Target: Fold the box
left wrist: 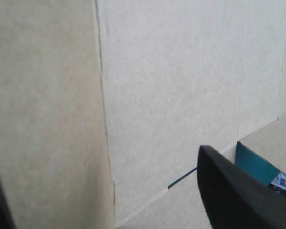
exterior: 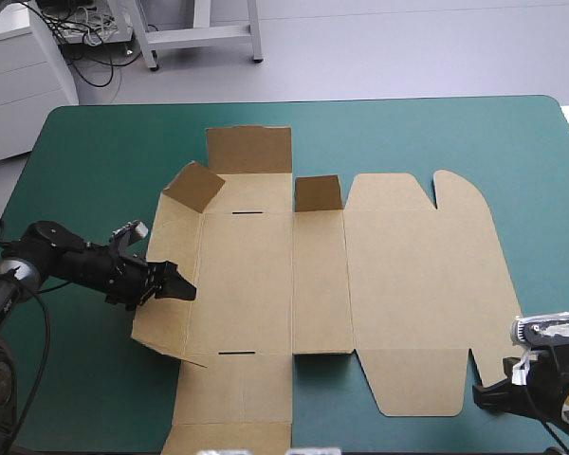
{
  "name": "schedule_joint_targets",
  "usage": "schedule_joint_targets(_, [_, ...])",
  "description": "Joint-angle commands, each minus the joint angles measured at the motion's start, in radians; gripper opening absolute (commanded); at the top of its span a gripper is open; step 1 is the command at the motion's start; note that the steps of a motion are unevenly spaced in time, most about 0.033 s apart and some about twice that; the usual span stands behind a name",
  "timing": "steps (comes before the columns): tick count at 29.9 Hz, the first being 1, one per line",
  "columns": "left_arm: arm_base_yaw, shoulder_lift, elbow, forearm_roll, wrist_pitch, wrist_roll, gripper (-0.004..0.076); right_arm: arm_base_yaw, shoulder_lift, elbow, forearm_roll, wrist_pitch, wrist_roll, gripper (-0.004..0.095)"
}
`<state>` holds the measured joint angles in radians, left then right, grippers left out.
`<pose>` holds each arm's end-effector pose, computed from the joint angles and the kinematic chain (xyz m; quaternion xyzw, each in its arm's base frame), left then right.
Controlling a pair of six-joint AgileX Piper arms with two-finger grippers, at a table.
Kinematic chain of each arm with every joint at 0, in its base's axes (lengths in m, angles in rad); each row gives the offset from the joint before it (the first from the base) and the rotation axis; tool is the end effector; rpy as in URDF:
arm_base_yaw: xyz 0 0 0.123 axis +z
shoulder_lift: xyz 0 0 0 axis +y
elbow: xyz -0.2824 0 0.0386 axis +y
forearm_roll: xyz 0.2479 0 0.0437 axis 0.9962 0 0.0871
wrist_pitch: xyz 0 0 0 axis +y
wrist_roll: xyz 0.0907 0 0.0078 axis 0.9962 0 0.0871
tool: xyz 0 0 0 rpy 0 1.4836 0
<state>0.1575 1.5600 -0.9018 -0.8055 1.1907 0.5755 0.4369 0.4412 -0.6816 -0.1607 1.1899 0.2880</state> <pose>0.2614 -0.0202 0.2212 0.0145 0.9331 -0.3567 0.0430 0.0513 0.0090 0.3118 -0.0717 0.9321 0.0476 0.3517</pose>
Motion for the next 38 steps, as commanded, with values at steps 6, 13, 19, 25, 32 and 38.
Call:
schedule_joint_targets(6, [-0.018,-0.039,-0.025,-0.056,0.094,-0.003,0.0347,-0.002,0.006,-0.023,-0.013,-0.050,0.002,-0.0008])
schedule_joint_targets(13, [-0.021,-0.039,-0.025,-0.003,0.077,-0.025,-0.0029,-0.002,0.006,-0.023,-0.008,-0.046,0.002,-0.0008])
schedule_joint_targets(19, [-0.023,-0.039,-0.030,0.082,0.096,-0.055,-0.0032,-0.002,0.006,-0.023,-0.008,-0.044,0.002,-0.0008])
schedule_joint_targets(25, [-0.049,-0.039,-0.160,0.269,0.114,-0.168,-0.0032,-0.002,0.006,-0.023,-0.008,-0.044,0.002,-0.0008])
schedule_joint_targets(32, [-0.263,-0.016,-0.401,0.701,0.114,-0.283,-0.0032,-0.002,0.006,-0.023,-0.008,-0.035,0.002,-0.0008])
schedule_joint_targets(38, [-0.448,0.052,-0.601,1.021,0.108,-0.254,-0.0032,-0.002,0.006,-0.023,-0.008,-0.001,0.002,-0.0008])
